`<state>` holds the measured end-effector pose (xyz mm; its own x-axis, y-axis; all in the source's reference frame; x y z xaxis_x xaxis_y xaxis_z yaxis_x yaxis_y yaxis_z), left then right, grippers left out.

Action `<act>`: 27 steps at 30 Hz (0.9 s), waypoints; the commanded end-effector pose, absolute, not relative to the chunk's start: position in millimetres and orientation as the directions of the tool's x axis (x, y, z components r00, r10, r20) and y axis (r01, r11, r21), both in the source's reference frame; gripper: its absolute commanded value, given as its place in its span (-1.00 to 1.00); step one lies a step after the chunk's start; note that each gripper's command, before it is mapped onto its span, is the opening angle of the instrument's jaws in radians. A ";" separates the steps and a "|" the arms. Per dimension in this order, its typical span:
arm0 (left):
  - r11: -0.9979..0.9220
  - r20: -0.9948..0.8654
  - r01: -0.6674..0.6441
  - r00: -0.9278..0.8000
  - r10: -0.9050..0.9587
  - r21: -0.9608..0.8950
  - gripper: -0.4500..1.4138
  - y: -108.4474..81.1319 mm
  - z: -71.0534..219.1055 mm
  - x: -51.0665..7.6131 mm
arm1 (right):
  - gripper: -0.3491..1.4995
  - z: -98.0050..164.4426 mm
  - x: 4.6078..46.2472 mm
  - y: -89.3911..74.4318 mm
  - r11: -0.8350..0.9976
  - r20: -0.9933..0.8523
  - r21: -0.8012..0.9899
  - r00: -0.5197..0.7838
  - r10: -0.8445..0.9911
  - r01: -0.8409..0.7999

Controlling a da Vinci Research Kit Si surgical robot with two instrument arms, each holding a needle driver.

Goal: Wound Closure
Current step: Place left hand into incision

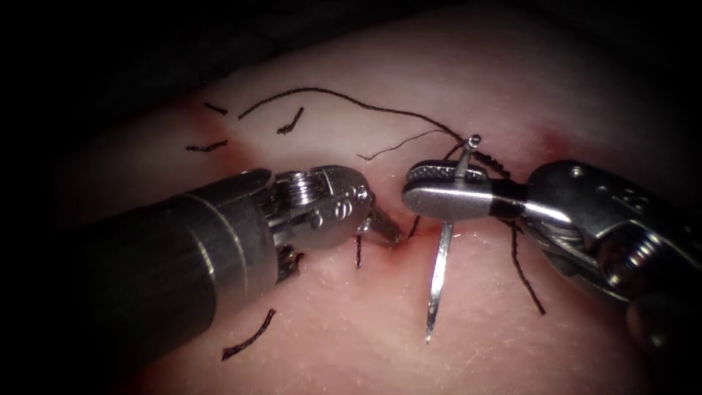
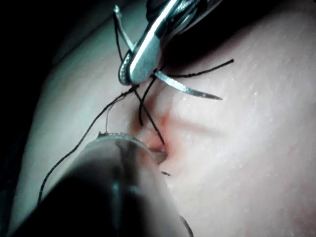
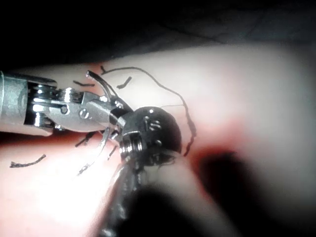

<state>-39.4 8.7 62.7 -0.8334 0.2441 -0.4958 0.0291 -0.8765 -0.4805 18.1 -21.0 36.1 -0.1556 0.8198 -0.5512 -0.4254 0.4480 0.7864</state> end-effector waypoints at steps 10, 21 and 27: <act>-0.794 -0.385 0.100 -0.906 0.177 -0.599 -1.00 6.7 64.7 -39.6 | -1.00 38.8 19.1 -18.9 0.554 -0.660 0.699 -0.111 0.743 -0.452; -0.758 -0.315 0.022 -0.917 0.244 -0.652 -0.55 5.8 64.1 -38.4 | -1.00 40.9 21.2 -17.0 0.687 -0.821 0.507 -0.048 0.570 -0.520; -0.759 -0.326 0.013 -0.907 0.265 -0.651 -0.40 5.7 63.6 -38.5 | -1.00 41.7 22.5 -18.0 0.730 -0.871 0.420 -0.014 0.491 -0.539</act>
